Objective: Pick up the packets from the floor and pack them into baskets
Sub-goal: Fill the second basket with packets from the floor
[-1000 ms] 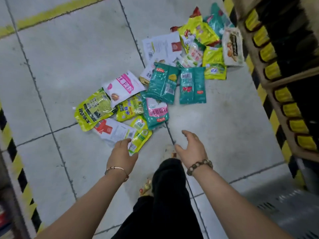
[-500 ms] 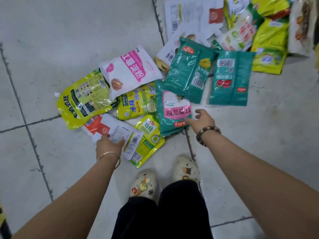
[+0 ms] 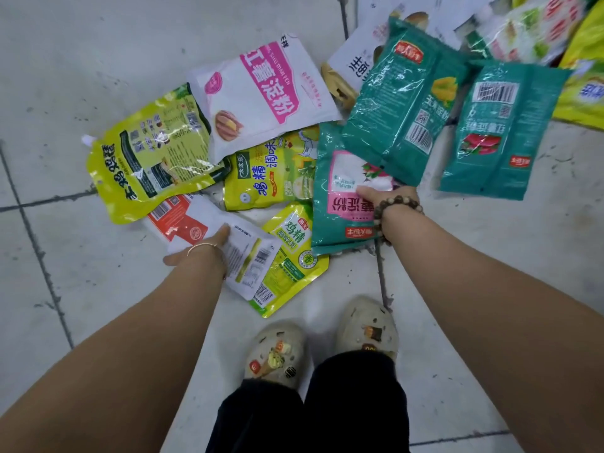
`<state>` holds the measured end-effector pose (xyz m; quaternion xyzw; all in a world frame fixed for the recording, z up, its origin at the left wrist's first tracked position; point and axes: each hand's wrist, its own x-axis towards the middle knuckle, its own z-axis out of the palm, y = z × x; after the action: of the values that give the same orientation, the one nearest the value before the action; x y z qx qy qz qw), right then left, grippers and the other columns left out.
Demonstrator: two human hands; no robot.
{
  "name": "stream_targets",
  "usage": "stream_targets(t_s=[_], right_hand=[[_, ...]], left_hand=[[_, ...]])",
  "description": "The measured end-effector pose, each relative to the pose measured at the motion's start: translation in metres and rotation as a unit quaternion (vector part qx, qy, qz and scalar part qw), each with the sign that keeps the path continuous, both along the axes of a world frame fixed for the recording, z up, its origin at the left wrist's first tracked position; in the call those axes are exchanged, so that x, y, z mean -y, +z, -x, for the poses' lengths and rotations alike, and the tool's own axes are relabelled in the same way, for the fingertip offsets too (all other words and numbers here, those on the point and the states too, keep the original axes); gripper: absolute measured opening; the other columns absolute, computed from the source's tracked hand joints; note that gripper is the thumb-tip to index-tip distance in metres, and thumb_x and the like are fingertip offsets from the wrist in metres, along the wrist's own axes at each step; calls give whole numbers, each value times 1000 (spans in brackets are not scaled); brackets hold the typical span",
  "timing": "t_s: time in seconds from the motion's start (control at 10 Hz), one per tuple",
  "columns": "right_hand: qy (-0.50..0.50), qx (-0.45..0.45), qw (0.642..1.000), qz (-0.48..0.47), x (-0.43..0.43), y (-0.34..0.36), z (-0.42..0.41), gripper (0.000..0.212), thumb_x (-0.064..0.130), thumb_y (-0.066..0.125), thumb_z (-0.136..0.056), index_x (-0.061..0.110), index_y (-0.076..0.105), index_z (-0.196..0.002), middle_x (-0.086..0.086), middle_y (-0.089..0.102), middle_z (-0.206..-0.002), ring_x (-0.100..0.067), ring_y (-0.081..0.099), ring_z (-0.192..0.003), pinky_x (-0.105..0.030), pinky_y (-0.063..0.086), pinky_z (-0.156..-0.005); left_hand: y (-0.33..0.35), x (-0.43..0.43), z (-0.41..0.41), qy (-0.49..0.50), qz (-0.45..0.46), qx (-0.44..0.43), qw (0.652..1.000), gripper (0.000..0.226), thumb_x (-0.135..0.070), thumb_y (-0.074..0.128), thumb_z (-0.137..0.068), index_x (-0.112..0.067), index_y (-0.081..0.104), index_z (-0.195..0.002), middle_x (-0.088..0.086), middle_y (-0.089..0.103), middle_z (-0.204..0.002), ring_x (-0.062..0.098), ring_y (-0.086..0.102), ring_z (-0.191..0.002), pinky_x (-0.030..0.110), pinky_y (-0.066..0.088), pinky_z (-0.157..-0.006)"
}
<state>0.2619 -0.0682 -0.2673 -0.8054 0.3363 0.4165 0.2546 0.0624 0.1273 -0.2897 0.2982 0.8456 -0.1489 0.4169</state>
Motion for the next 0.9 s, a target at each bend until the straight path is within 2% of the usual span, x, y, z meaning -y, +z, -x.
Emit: stream_targets(t_s=[0.1, 0.2, 0.3, 0.4, 0.5, 0.6, 0.7, 0.8, 0.9], right_hand=[[-35, -30, 998, -45, -1, 2, 1, 61, 38, 77, -74, 5, 57, -121, -3, 63, -93, -24, 65, -93, -32, 54, -78], [-42, -42, 996, -65, 4, 6, 4, 60, 36, 74, -78, 7, 54, -126, -4, 64, -109, -25, 62, -96, -33, 52, -73], [-100, -61, 984, -137, 10, 20, 10, 44, 19, 72, -81, 5, 55, -120, -7, 67, -93, -19, 62, -73, -31, 52, -63], [-116, -60, 978, -162, 19, 37, 21, 29, 9, 70, -81, 4, 58, -107, -5, 65, -81, -18, 63, -69, -32, 54, -68], [-121, -52, 979, -153, 36, 67, 41, 30, 10, 76, -76, 5, 61, -101, -9, 69, -97, -28, 66, -90, -44, 54, -85], [-146, -46, 976, -158, 51, 91, 58, 41, 10, 79, -70, 7, 62, -108, -12, 69, -105, -31, 65, -97, -50, 52, -89], [-188, -38, 966, -174, 72, 144, 81, 31, 7, 76, -73, 12, 62, -101, -10, 69, -104, -29, 66, -95, -47, 52, -90], [-214, -24, 959, -184, 88, 183, 92, 16, 4, 69, -81, 14, 62, -91, -7, 69, -93, -26, 67, -87, -43, 54, -85], [-256, 31, 946, -199, 114, 230, 111, 7, 8, 64, -87, 15, 62, -88, -5, 69, -87, -24, 68, -82, -41, 55, -81]], left_hand=[[-1, -1, 2, 35, -51, -7, 998, 114, -52, 82, -58, -13, 18, -145, 15, 31, -147, 35, 38, -130, 46, 37, -102], [12, 10, -5, 35, -43, 66, 996, 116, -54, 82, -51, -9, 27, -144, 13, 33, -148, 33, 39, -132, 44, 38, -106], [35, 17, -14, 46, -102, 48, 993, 111, -38, 86, -53, -9, 25, -140, 12, 35, -145, 31, 41, -128, 47, 39, -105], [50, 22, -17, 33, -152, 2, 988, 87, -24, 80, -71, -12, 24, -136, 10, 42, -135, 30, 44, -122, 49, 41, -100], [76, 26, -18, -34, -178, 32, 983, 78, -18, 78, -73, -13, 28, -133, 12, 47, -130, 30, 50, -116, 49, 43, -98], [105, 30, -17, -102, -173, 49, 978, 77, -17, 77, -75, -9, 29, -135, 14, 47, -132, 29, 51, -116, 43, 43, -98], [155, 43, -24, -228, -167, 113, 953, 74, -11, 76, -75, -4, 32, -135, 16, 49, -131, 28, 52, -117, 37, 42, -99], [189, 55, -32, -272, -163, 177, 932, 68, -4, 76, -73, -4, 39, -130, 16, 55, -124, 27, 57, -108, 42, 46, -97], [239, 79, -44, -379, -143, 247, 880, 61, -1, 76, -71, -2, 44, -123, 13, 59, -115, 25, 59, -100, 43, 49, -92]])
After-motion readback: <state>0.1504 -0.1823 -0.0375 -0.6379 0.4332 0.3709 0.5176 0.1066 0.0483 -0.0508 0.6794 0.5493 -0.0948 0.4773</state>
